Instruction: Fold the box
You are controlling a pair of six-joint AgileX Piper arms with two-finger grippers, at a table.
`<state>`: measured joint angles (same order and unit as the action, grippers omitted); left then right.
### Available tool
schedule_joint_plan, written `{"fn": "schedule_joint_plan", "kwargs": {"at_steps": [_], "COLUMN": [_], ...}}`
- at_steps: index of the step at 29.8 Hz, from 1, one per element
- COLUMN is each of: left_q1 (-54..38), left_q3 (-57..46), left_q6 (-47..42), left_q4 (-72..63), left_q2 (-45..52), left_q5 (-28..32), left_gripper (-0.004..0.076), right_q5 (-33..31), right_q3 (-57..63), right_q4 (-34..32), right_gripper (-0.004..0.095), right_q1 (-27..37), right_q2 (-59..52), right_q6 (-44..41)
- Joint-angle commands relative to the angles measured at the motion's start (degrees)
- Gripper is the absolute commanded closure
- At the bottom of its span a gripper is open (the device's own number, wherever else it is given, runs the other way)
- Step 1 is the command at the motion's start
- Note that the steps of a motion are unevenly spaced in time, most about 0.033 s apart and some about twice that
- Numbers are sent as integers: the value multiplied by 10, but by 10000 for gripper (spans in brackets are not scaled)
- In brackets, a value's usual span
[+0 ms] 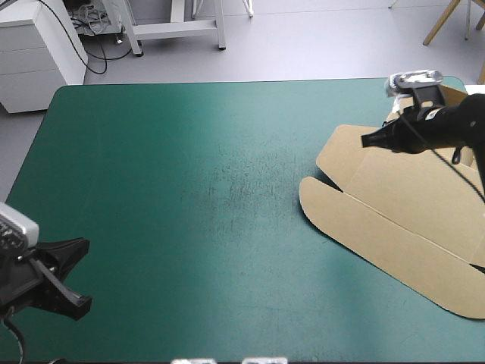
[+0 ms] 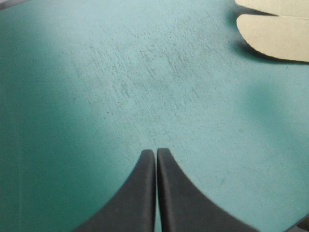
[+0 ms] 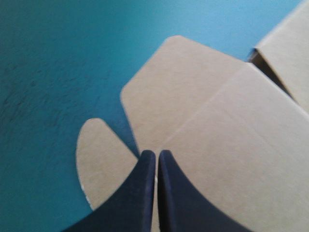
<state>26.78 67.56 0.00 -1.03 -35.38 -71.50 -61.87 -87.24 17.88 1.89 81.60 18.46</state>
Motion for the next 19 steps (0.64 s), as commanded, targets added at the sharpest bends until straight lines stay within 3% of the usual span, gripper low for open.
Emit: {"fn": "schedule_joint_plan", "kwargs": {"at_steps": [1, 8, 19], "left_q1": [3, 3, 3], "left_q3": [7, -56, -261], "left_q6": [9, 16, 17], "left_q4": [-8, -4, 0], "left_q2": [32, 113, 218], "left_q5": [9, 45, 181], "left_gripper": [734, 734, 734], "right_q5": [89, 182, 297], "right_q3": [68, 218, 428], "right_q4": [-6, -5, 12], "right_gripper": [908, 908, 908], "right_q1": [-63, -98, -98], "right_q2": [-81, -219, -453], "right_q6": [25, 29, 11]}}
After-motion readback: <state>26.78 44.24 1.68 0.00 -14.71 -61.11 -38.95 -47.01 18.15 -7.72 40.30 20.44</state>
